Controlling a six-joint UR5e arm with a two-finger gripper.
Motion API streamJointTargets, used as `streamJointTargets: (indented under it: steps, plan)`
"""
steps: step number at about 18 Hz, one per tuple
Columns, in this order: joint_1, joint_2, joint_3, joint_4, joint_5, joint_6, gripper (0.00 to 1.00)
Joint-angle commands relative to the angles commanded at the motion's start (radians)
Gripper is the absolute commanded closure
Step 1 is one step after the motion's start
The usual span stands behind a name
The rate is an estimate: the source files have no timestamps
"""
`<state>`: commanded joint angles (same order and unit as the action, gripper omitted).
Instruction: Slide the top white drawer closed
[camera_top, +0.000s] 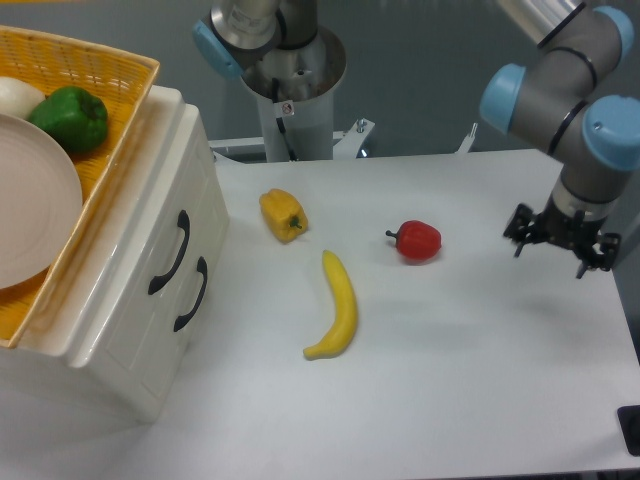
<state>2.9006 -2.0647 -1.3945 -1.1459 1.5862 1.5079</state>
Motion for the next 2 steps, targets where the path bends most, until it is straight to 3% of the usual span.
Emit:
streamJointTargets:
  steps: [2]
  plan:
    - [0.002,-0.005,0.003,0.000,-0.002,0.000,0.00]
